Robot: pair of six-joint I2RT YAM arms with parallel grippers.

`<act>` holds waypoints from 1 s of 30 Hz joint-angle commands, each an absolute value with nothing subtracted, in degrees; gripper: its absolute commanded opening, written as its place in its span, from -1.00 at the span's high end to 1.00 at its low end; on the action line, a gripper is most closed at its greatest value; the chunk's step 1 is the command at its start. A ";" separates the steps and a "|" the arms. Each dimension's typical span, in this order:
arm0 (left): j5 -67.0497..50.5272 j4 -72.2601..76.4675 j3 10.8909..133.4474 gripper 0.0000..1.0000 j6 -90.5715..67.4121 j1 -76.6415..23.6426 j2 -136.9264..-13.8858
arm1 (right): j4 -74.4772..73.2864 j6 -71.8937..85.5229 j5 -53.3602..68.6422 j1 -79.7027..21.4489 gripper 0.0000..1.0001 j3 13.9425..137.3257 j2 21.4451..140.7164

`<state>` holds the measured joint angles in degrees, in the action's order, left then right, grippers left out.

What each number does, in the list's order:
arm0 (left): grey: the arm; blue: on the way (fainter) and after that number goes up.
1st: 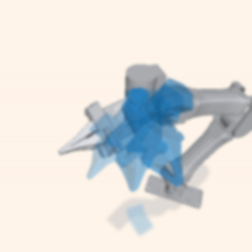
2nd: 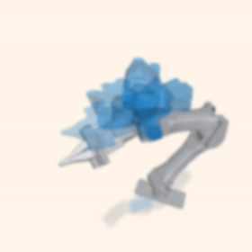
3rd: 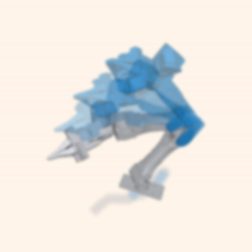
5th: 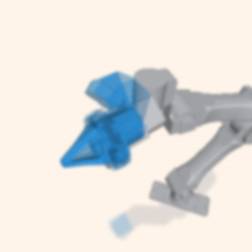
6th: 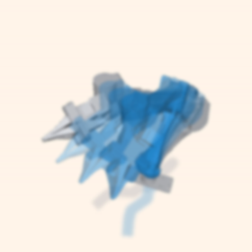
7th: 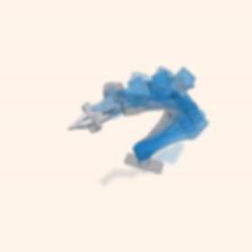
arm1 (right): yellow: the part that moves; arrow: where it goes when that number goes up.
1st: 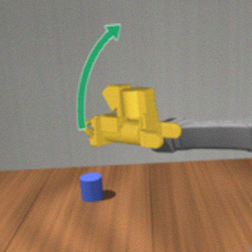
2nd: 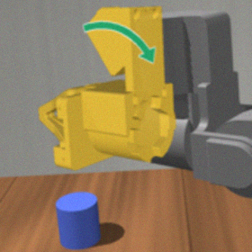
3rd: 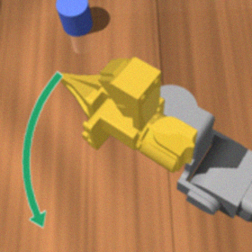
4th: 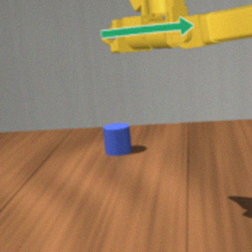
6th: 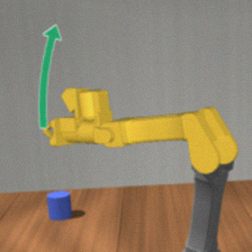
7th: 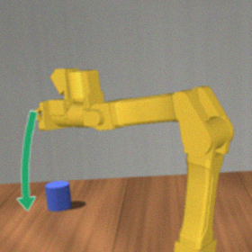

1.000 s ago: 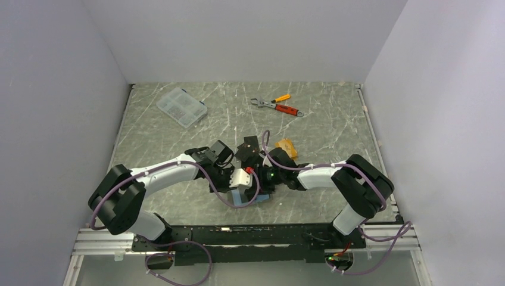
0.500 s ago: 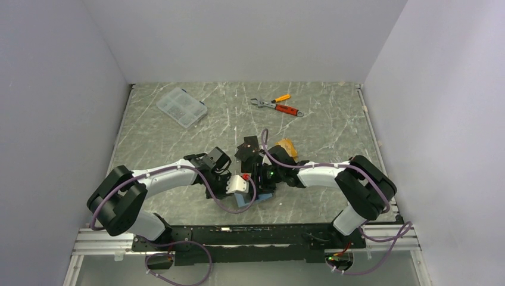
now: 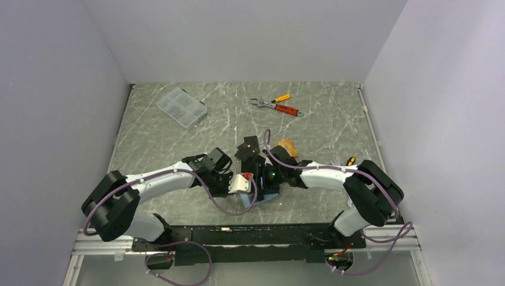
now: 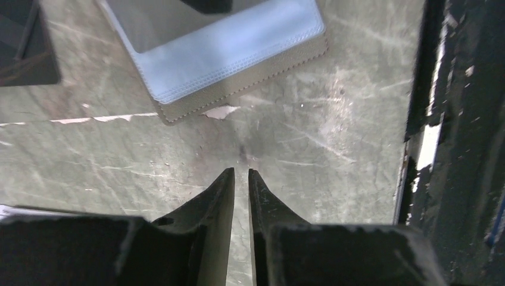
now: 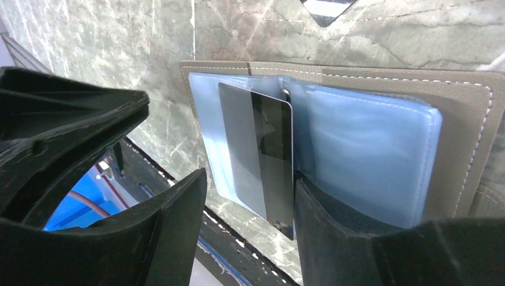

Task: Put the credit cards into the card holder
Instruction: Insert the credit card into the card holder.

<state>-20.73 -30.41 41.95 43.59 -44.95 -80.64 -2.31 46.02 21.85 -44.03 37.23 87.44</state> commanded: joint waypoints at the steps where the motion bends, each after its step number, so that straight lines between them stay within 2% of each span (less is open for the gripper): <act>1: -25.72 -28.16 44.66 0.60 39.79 -45.29 -76.88 | -6.42 45.59 17.07 -44.91 -0.16 37.07 85.61; 14: -28.91 -23.60 46.92 0.63 38.65 -46.13 -81.66 | 3.16 46.31 20.52 -46.04 -0.25 34.49 86.96; 30: -18.00 -20.81 46.73 0.64 45.57 -50.38 -86.27 | 9.51 47.01 26.20 -45.19 -0.25 31.90 87.12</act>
